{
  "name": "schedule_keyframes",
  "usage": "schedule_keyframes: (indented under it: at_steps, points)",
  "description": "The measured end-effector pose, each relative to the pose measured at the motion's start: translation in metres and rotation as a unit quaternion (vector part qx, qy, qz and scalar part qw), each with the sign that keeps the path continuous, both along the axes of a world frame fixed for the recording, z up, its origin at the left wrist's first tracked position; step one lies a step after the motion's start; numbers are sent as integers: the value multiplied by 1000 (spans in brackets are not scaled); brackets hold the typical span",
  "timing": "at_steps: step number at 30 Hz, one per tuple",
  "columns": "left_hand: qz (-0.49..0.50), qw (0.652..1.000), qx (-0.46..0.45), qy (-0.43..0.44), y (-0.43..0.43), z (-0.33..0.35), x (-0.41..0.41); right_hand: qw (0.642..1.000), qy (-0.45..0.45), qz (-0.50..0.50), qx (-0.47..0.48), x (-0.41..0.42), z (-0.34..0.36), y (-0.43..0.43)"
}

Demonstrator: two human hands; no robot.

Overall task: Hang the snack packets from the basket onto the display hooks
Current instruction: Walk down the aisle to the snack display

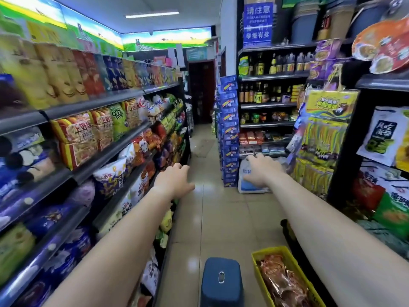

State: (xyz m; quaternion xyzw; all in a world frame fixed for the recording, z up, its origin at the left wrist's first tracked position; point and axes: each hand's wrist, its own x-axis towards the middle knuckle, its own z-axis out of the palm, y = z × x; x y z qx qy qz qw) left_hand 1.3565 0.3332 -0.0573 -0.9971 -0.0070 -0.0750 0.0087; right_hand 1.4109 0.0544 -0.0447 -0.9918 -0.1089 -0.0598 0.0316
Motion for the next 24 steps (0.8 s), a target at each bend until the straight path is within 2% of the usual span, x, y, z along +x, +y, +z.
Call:
schedule_keyframes:
  at_steps: [4,10,19,24]
  points:
    - [2,1000,5,22,12,-2,93,1000,18,-8,-3,93,-3,9]
    - [-7,1000,-24,7,32,8,215,1000,20,-22,-6,224,6,24]
    - [-15,999,-24,39,86,-10,392,999,4,-19,-36,385,-11,85]
    - [-30,997,-22,61,95,-14,473,999,27,-33,-24,456,-16,100]
